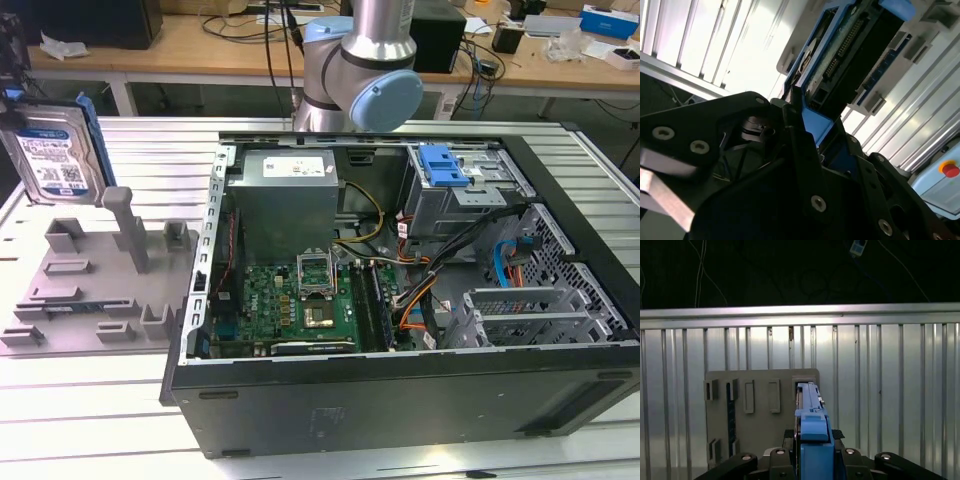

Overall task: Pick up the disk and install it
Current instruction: 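Pick up the disk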

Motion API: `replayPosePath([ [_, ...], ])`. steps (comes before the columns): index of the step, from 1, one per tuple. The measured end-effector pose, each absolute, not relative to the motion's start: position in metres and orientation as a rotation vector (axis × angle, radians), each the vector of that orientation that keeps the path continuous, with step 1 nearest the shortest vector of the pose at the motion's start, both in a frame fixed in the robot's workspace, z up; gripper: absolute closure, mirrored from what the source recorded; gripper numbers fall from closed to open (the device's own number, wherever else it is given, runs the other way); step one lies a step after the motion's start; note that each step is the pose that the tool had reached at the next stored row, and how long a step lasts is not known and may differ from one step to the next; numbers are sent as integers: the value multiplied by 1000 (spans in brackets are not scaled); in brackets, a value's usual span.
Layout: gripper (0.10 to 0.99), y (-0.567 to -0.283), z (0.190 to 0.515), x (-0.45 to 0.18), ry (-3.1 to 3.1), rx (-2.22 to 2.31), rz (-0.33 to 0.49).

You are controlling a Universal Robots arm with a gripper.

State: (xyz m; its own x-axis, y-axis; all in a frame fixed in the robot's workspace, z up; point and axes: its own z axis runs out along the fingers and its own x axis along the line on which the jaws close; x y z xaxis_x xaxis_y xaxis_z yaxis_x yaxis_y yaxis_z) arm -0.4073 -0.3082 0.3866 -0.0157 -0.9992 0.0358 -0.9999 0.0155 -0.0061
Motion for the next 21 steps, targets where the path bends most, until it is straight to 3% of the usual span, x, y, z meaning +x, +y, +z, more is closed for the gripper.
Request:
replayPosePath([
  [17,718,-308,488,-407,-2223,2189,46],
  [21,718,-308,494,-407,-2223,2189,46],
])
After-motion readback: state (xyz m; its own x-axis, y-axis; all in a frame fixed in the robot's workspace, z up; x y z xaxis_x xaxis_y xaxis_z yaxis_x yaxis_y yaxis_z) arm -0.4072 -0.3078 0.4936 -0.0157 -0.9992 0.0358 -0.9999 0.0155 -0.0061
